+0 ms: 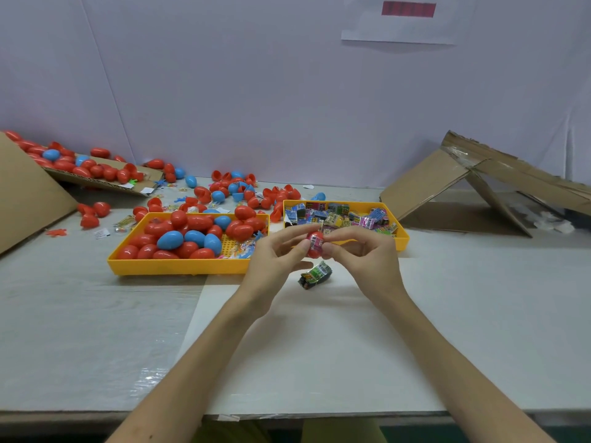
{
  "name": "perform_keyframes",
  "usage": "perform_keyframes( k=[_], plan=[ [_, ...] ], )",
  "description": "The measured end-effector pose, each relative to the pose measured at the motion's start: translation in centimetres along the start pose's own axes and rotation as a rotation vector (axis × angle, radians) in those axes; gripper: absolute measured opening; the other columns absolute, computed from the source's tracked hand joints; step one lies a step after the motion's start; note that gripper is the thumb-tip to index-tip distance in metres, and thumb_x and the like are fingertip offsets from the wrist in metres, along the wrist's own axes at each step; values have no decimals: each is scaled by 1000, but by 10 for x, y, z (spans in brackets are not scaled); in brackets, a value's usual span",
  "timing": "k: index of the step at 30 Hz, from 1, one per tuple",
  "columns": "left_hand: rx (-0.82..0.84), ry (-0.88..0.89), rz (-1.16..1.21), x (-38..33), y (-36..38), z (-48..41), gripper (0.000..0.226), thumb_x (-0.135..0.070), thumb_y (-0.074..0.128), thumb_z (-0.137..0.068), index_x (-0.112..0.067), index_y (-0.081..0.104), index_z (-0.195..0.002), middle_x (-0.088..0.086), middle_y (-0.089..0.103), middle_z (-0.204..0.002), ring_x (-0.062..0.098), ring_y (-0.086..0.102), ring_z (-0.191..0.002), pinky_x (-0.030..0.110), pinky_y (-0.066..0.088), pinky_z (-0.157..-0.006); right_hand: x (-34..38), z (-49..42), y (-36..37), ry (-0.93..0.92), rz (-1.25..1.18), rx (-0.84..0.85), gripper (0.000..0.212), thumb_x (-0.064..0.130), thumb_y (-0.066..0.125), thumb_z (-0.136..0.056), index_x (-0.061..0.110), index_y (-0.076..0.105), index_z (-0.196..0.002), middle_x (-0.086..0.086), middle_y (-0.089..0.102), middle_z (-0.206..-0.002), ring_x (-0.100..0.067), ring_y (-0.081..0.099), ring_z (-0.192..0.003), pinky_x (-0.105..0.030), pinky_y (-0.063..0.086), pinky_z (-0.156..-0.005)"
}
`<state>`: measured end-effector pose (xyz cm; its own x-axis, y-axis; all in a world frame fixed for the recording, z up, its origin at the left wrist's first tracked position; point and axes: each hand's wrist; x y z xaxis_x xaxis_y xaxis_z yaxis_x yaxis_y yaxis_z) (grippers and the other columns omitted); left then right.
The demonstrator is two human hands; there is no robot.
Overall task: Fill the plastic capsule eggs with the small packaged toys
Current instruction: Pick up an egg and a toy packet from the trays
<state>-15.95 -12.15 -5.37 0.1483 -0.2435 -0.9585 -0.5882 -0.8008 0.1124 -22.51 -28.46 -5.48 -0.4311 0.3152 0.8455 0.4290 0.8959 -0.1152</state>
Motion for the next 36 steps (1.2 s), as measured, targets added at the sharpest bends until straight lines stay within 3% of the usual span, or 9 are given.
perform_keyframes(
  k=[2,5,10,14,18,22,25,30,36],
  plan=[
    [15,-4,-18,1,0,0,29,-12,60,-101,-33,73,-117,-8,76,-110,15,71,-104,27,59,-78,-1,0,-1,-6,43,8,11,2,81,-81,8,76,-89,-4,75,-86,-22,75,-72,-36,61,-71],
    [60,-19,-32,1,-1,0,32,-15,66,-97,-36,71,-121,-8,76,-111,14,71,-104,28,59,-81,-1,-1,-3,-4,117,43,9,5,80,-83,8,74,-88,-2,74,-85,-20,75,-70,-33,60,-68],
    [56,45,-205,1,-2,0,42,-9,71,-92,-43,68,-118,-30,71,-107,4,70,-100,21,56,-77,-2,0,-2,4,198,111,12,4,75,-87,14,69,-85,1,68,-83,-18,70,-63,-25,54,-62],
    [33,55,-304,3,-1,-1,40,-13,70,-93,-41,67,-121,-35,69,-104,2,68,-94,24,58,-80,-1,1,1,-10,249,156,20,4,69,-91,20,61,-82,4,62,-78,-23,64,-63,-31,52,-59],
    [22,88,-380,5,0,-2,35,-14,70,-94,-27,69,-127,-20,71,-113,4,68,-93,30,59,-82,-1,2,2,-8,272,182,16,4,65,-93,15,58,-84,1,60,-78,-31,60,-64,-46,52,-61],
    [30,57,-298,6,0,-2,26,-15,72,-93,-25,74,-117,-3,73,-109,23,68,-93,42,61,-85,-3,2,4,79,225,182,14,4,59,-96,11,56,-85,9,56,-65,-16,55,-57,-43,50,-57],
    [51,40,-224,3,0,-2,22,-18,73,-92,-28,75,-112,2,74,-102,36,66,-95,41,62,-83,-1,-1,2,134,138,190,18,1,54,-97,13,55,-83,9,55,-61,-13,54,-56,-34,48,-56],
    [90,43,-192,0,-2,-1,22,-16,74,-91,-21,76,-112,6,76,-103,28,71,-99,40,61,-86,4,-4,1,218,-83,209,6,12,54,-86,10,56,-80,4,54,-61,-14,51,-53,-24,47,-55],
    [123,50,-236,-2,-5,-2,25,-16,75,-91,-27,75,-113,-5,76,-105,15,72,-97,33,60,-87,7,-4,0,235,-86,234,24,-6,48,-98,9,55,-81,4,54,-60,-13,51,-53,-23,48,-55]
  ],
)
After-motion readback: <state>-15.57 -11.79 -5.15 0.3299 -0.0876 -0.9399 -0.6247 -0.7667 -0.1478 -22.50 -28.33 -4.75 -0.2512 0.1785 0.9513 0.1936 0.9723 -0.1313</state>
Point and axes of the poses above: each hand's wrist, its own z-axis away from the middle knuckle, its own y-axis out of the palm, x = y × z
